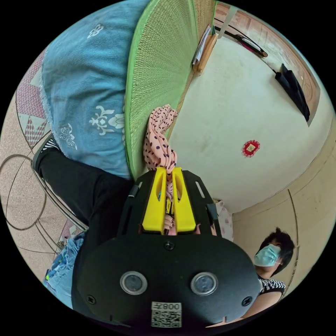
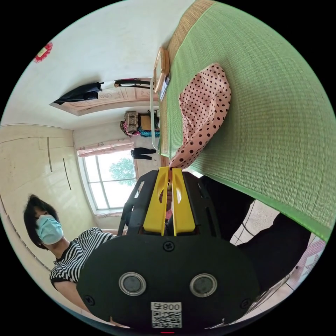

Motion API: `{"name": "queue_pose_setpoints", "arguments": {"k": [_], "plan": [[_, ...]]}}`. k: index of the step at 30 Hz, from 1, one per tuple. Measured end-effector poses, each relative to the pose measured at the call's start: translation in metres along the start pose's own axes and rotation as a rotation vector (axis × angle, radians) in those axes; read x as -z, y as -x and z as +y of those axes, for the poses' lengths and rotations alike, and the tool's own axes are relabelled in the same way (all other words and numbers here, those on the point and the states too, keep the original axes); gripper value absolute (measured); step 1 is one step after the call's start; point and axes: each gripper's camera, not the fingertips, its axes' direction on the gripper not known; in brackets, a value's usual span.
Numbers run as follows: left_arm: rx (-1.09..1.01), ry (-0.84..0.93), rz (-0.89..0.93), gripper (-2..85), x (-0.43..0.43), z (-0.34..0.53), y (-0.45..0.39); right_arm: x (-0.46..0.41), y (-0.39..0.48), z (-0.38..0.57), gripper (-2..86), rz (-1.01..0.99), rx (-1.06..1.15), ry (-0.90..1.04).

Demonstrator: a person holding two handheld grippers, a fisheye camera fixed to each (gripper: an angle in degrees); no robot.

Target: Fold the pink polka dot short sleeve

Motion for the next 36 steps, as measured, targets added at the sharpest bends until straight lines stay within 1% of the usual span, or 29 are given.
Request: {"name": "queue_pose_setpoints", "arguments": {"k": [12,21,30,36], "plan": [[-0.046,0.085,0.045,3.2,-0.027,0.014,0.055,-0.017,0.071,0.096,1.5,0.015,0.003,-0.051],[-0.067,0.137,0.056,3.3,-0.059,0.005,0.12,-0.031,0.132,0.172,1.4,0.01,0.001,-0.077],[-0.131,0.209,0.085,3.2,-0.108,-0.031,0.182,-0.036,0.218,0.24,1.3,-0.041,0.051,-0.108],[-0.19,0.273,0.11,3.2,-0.166,-0.071,0.218,-0.02,0.291,0.277,1.2,-0.101,0.121,-0.174]]}}
